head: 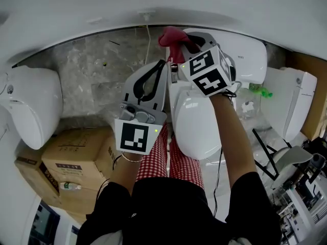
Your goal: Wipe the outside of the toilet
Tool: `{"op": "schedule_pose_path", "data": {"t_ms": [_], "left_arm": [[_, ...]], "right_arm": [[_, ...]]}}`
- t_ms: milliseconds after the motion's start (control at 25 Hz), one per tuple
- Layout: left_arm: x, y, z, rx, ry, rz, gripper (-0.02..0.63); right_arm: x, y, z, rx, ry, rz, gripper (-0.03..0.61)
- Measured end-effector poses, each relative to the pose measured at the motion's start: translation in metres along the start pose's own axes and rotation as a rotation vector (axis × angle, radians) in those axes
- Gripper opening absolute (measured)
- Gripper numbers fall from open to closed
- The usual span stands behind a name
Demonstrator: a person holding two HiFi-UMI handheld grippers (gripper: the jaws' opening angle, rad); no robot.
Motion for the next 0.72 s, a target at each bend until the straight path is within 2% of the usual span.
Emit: {"op": "schedule_pose_path", "data": {"t_ms": [120, 720], "left_arm": [[-0.002, -0.002, -0.001, 0.006, 0.0, -0.008, 0.011], [-0.016, -0.013, 0.0, 0.012, 0.012, -0.041, 0.011]], "right_arm": [[-0.004, -0.001, -0.001, 0.008, 0.027, -0.005, 0.06], [-0.03, 0.018, -0.012, -0.047, -0.107, -0.03, 0.06]]}}
Point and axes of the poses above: the fingertips, and each gripper's own axes: y backward along the fingers, x to its left, z out of its top, the point moved 6 cm from there along y, backward along the fingers, and after that the axes turned 7 degrees about -y, right-handed, at the moved point
